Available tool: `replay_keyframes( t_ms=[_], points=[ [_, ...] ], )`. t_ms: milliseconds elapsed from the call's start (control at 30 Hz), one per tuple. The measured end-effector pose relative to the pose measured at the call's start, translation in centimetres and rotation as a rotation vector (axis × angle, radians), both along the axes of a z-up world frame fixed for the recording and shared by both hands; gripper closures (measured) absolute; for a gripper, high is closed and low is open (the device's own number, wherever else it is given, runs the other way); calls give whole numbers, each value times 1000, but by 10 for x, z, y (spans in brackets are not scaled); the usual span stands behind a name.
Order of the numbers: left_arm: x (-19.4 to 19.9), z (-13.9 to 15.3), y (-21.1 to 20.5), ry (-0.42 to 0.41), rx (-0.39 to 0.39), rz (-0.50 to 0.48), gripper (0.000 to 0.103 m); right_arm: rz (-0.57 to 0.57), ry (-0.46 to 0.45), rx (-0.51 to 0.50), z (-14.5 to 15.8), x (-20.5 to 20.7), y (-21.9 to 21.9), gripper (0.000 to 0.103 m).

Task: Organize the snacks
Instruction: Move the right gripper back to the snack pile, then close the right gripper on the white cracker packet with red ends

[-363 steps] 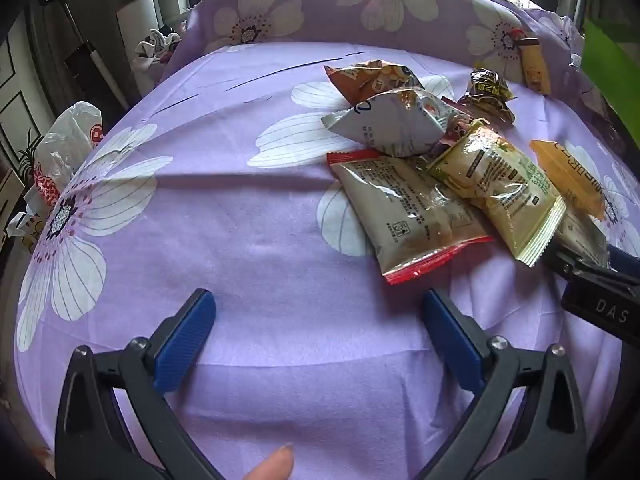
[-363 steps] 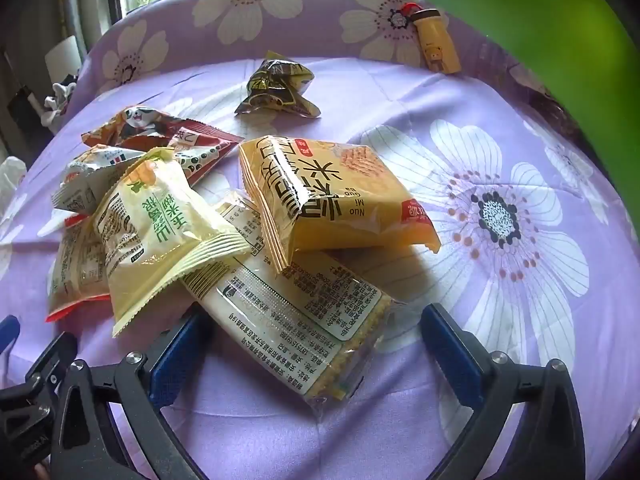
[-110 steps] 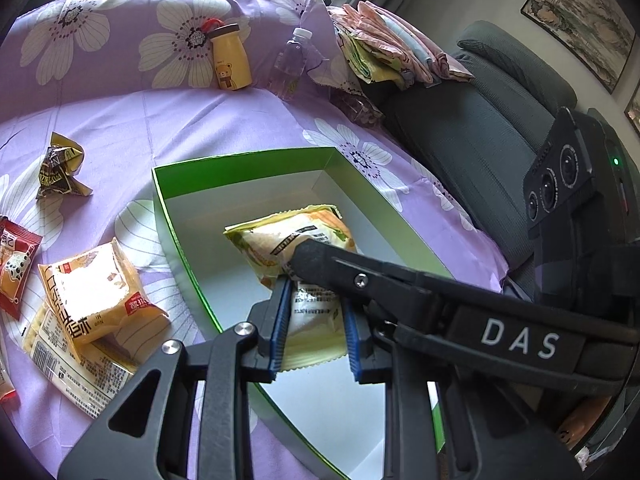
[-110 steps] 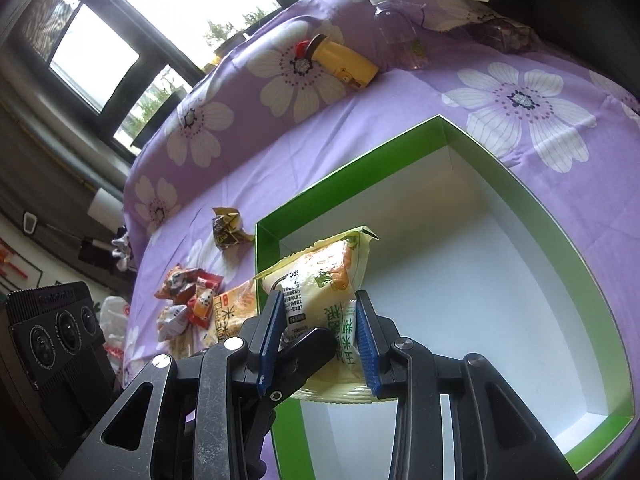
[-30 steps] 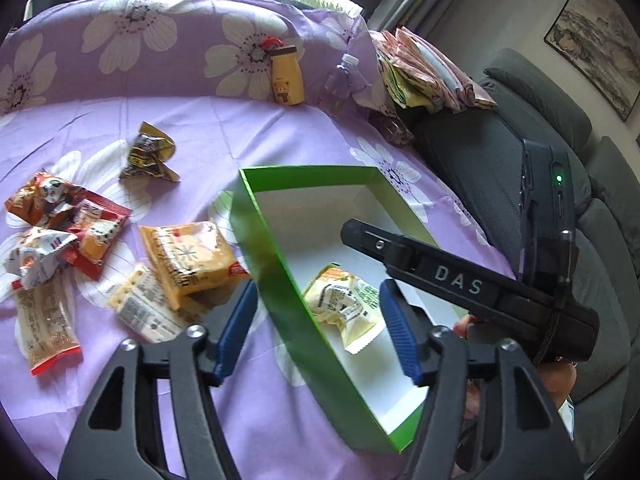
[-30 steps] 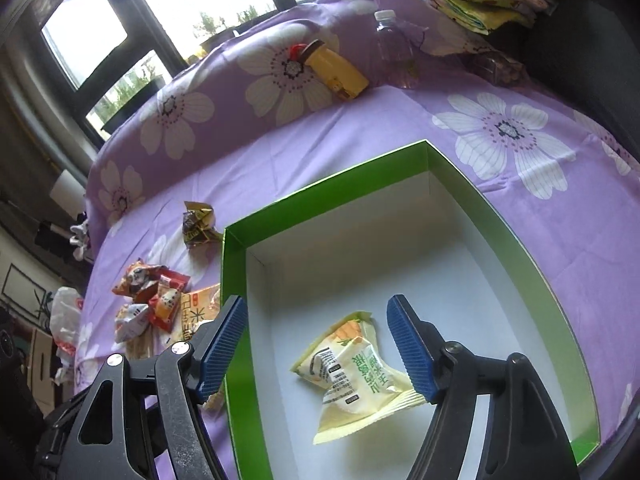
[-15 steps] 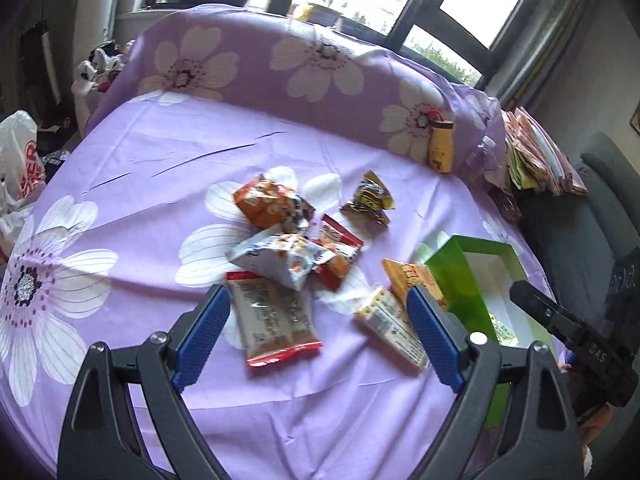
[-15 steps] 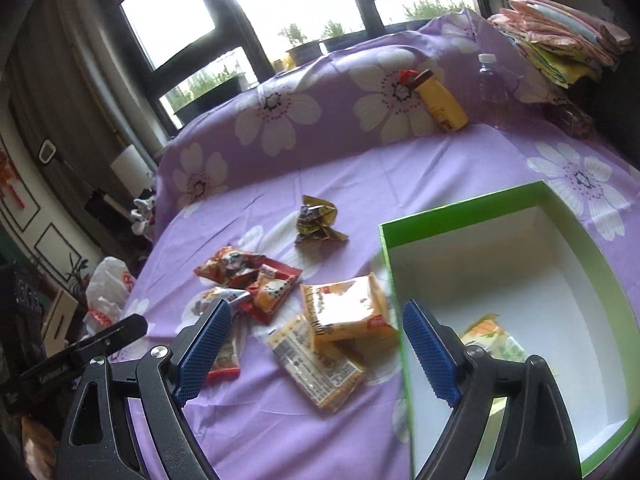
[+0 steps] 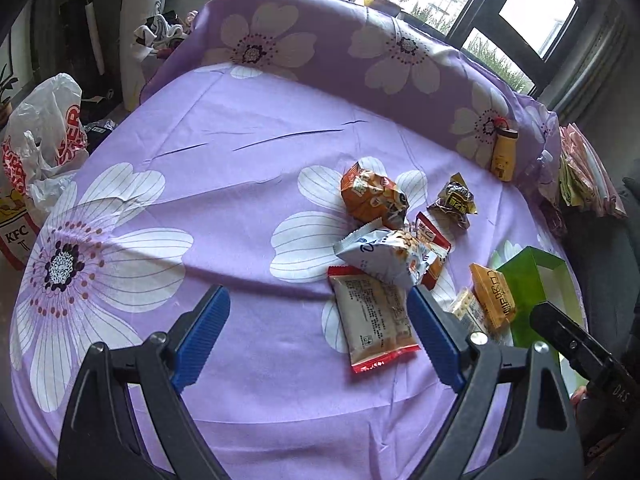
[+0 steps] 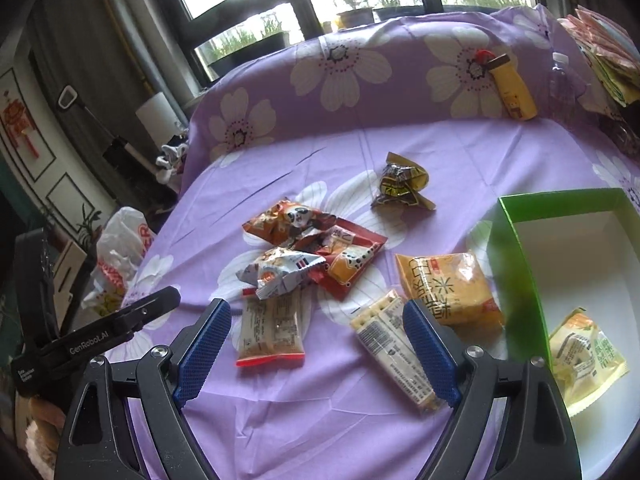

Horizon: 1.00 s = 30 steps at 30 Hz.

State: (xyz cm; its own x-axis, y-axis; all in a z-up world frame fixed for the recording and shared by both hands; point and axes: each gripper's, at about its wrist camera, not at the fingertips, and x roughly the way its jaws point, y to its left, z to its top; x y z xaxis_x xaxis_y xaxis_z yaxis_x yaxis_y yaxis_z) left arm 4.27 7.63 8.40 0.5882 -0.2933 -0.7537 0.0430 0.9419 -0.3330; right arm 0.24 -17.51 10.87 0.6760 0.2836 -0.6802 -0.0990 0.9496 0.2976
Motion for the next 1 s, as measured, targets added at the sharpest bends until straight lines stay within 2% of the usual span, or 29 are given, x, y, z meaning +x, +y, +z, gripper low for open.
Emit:
replay_keyframes(
  t_ms=[133, 367, 533, 600, 700, 767, 833, 900, 1000],
  points=[
    [9, -10, 3, 31, 13, 38, 12, 44, 56, 54, -11, 17, 9, 15],
    [18, -26, 0, 83, -7, 21, 12, 99, 152, 149, -30, 44, 24, 15],
    [21, -44, -10, 160, -82, -24, 14, 146, 213, 208, -45, 56, 34, 29],
    [21, -50, -19, 182, -90, -52, 17, 143, 237, 203, -52, 60, 35, 38],
    [21, -55, -28, 189, -71, -73, 22, 146, 273, 214, -63, 66, 33, 45],
    [20, -57, -31, 182, -67, -72, 24, 141, 297, 229, -70, 69, 32, 46],
    [19, -57, -33, 162, -50, -68, 29, 136, 323, 242, -77, 72, 31, 47],
    [19, -58, -37, 156, -34, -76, 39, 145, 340, 246, -83, 75, 32, 47],
    [18, -60, -44, 143, 3, -92, 43, 142, 358, 233, -90, 77, 36, 47]
  ],
)
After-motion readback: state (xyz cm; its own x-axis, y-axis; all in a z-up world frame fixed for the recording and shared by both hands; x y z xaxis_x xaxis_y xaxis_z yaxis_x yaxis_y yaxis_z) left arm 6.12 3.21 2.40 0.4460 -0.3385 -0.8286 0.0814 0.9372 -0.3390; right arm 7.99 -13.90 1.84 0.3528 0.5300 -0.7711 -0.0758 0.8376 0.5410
